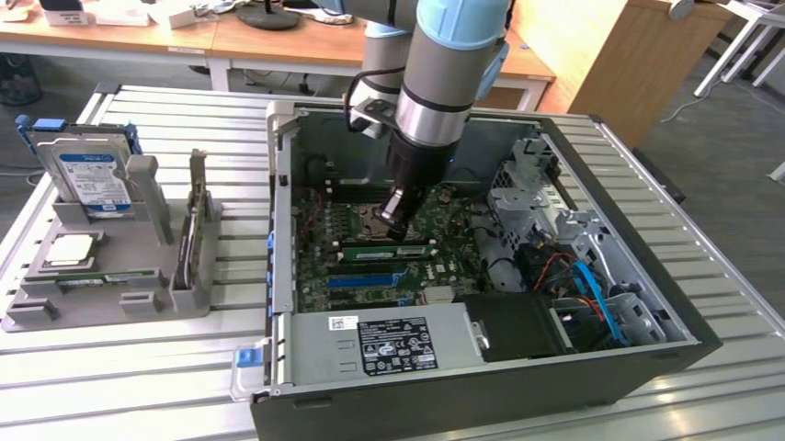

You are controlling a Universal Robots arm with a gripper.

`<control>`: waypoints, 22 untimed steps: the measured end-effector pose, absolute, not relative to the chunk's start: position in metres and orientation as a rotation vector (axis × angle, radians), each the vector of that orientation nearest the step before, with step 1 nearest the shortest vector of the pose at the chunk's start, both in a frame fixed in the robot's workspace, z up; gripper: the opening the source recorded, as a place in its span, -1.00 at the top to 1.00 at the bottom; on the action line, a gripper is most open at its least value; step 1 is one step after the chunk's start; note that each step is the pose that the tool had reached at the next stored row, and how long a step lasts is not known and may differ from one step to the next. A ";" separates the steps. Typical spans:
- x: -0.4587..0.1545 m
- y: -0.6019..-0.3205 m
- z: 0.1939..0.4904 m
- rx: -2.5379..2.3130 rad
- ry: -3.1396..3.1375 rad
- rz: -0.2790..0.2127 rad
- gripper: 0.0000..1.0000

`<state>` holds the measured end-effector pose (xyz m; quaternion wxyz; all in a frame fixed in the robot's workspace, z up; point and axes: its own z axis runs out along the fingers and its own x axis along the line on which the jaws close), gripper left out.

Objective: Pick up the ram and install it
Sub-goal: 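Press down the ram until it locks into place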

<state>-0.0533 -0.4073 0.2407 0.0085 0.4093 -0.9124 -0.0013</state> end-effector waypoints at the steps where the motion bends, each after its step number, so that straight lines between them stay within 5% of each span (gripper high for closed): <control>1: -0.053 -0.407 0.241 1.254 -2.862 -0.004 0.79; 22: -0.053 -0.407 0.239 0.709 -3.044 -0.009 0.79</control>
